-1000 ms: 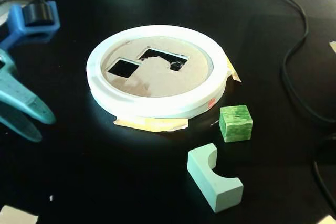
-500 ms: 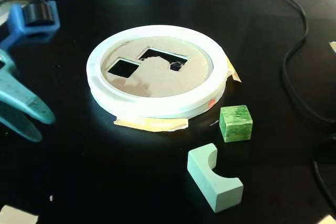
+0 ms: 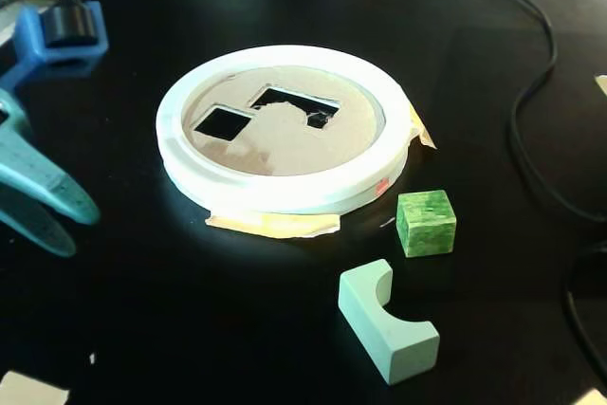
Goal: Pick up the U shape block and drop it in corresponding U shaped hole
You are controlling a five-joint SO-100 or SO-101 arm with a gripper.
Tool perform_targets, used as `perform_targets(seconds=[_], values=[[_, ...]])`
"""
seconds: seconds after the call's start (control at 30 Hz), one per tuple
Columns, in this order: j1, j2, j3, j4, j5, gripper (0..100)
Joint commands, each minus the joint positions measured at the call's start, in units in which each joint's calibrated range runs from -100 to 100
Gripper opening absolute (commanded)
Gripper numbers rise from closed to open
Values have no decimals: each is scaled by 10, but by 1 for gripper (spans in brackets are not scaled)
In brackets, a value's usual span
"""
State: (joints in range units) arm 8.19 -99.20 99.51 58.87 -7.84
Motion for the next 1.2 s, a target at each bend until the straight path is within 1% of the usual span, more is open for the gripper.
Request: perform_targets(seconds=[0.0, 0.47, 0.63, 0.77, 0.83, 0.97, 1.07, 1.13, 1.17], values=[[9, -5, 1, -10, 3, 92], [-11, -6, -12, -26, -3, 92], [-16, -4, -57, -73, 2, 92], [-88, 0, -87, -126, 3, 92], [-108, 1, -96, -159, 3, 92], [-104, 5, -112, -185, 3, 91], [-109, 69, -163, -199, 3, 91], [-109, 142, -217, -212, 4, 91], [-108, 220, -277, -221, 4, 91]])
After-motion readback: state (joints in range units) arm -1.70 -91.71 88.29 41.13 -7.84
